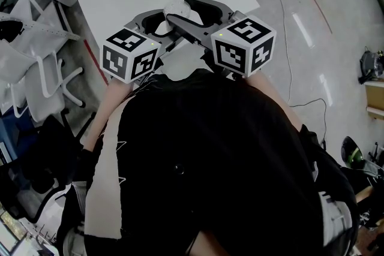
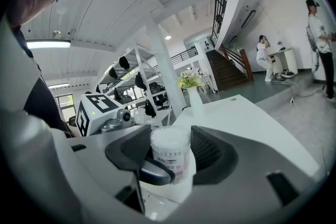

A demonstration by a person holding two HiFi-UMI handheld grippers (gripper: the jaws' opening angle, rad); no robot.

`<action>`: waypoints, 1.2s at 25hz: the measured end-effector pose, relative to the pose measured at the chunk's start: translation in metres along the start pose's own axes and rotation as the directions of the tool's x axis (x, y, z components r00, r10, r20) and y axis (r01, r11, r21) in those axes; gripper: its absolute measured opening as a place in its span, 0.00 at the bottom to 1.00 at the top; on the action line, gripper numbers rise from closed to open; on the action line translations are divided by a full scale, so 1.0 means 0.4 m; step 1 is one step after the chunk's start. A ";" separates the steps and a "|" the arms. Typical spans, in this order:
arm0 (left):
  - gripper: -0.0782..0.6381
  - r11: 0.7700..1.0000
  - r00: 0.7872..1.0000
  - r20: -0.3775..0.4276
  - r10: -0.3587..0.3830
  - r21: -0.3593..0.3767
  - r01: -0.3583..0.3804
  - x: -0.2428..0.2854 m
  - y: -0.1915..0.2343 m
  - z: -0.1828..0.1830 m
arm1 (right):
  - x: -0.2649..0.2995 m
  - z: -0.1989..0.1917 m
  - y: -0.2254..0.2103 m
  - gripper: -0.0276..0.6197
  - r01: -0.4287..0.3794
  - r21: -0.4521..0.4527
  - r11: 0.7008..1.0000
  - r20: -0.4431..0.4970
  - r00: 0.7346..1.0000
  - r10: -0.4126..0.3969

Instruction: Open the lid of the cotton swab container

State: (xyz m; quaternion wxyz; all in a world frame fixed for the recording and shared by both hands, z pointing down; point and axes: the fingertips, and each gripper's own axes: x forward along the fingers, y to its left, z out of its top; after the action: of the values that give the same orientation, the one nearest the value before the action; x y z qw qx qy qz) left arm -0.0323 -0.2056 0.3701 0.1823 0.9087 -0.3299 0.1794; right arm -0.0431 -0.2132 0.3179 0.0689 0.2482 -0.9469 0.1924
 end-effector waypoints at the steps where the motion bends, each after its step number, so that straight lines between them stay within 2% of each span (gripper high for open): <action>1: 0.48 1.000 1.000 0.000 -0.001 0.002 0.001 0.000 0.001 -0.001 | 0.001 -0.002 -0.001 0.41 -0.001 0.011 1.000 -0.004 1.000 0.001; 8: 0.48 1.000 1.000 -0.005 -0.010 0.011 0.010 0.000 -0.001 -0.011 | 0.000 -0.014 -0.006 0.41 0.000 0.089 0.996 -0.029 1.000 0.002; 22: 0.48 0.999 1.000 -0.003 -0.020 0.034 0.020 0.004 -0.008 -0.017 | -0.007 -0.023 -0.010 0.40 0.000 0.144 0.990 -0.051 0.999 0.007; 30: 0.48 0.999 1.000 -0.006 -0.022 0.043 0.022 0.002 -0.010 -0.024 | -0.010 -0.028 -0.015 0.40 -0.019 0.231 0.973 -0.021 0.999 0.025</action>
State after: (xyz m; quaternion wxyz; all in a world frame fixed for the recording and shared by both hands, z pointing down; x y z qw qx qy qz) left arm -0.0310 -0.1990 0.3781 0.1656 0.9155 -0.3154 0.1869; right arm -0.0364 -0.2118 0.3293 0.0489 0.2416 -0.9199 0.3048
